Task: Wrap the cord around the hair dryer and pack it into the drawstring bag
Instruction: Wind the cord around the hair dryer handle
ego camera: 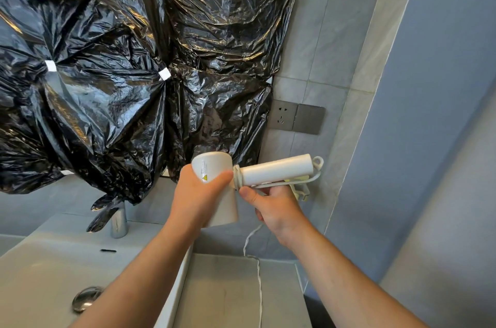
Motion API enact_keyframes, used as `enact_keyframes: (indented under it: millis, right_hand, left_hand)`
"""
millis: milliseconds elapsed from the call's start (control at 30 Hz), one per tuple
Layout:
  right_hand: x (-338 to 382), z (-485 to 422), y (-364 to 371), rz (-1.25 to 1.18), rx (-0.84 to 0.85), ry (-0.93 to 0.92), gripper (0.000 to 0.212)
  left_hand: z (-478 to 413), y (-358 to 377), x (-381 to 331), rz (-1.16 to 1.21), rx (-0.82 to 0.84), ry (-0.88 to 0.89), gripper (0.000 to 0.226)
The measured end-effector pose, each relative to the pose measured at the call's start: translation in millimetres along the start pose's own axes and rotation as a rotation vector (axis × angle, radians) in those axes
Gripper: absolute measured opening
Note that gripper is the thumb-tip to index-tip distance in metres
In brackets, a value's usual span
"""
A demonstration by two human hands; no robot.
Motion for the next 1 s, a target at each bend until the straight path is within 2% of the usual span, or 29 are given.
enact_keyframes:
  millis: [200, 300, 367, 433, 500, 567, 600, 700, 833, 933, 1000]
  right_hand:
    - [3, 2, 2, 0.163, -0.044, -0.073, 0.033]
    - [6, 3, -2, 0.273, -0.032, -0.153, 0.032]
    - [8, 2, -8, 0.355, 0.056, -0.169, 0.030]
    - [12, 7, -18, 0.379, 0.244, -0.114, 0.030]
    - [17, 11, -33, 0.318, 0.427, -0.028, 0.032]
    - [28, 12, -43, 0.279, 0.535, 0.052, 0.029]
    - [33, 11, -46, 0.386, 0.564, 0.037, 0.024]
    - [36, 5, -43, 0.771, 0.589, -0.033, 0.010]
    - [37, 7, -36, 1.002, 0.647, -0.095, 0.009]
    - [39, 6, -39, 0.982, 0.610, -0.098, 0.013]
    - [39, 3, -42, 0.959, 0.592, -0.081, 0.015]
  left_hand:
    - [0, -2, 0, 0.121, 0.054, -0.177, 0.054]
    - [-3, -7, 7, 0.192, 0.179, -0.316, 0.055]
    - [-3, -14, 9, 0.223, 0.270, -0.376, 0.061]
    - [-5, -20, 9, 0.174, 0.346, -0.360, 0.062]
    - [-9, -24, 6, 0.086, 0.405, -0.311, 0.051]
    - [-11, -26, 3, 0.030, 0.465, -0.284, 0.050]
    - [-11, -25, 2, 0.022, 0.499, -0.280, 0.052]
    - [-7, -20, 0, 0.054, 0.607, -0.299, 0.071]
    - [3, -3, -12, 0.086, 0.768, -0.263, 0.092]
    - [5, 5, -22, 0.051, 0.817, -0.179, 0.082]
    - [7, 10, -28, 0.048, 0.826, -0.160, 0.061]
Point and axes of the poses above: each hand's wrist, its own z-axis away from the middle knuckle, its own y-axis out of the palm, x = y × z, the point moved 2 cm from there along -z, towards the middle knuckle, and after that the axes turned 13 degrees about z, right-handed, at the moved point
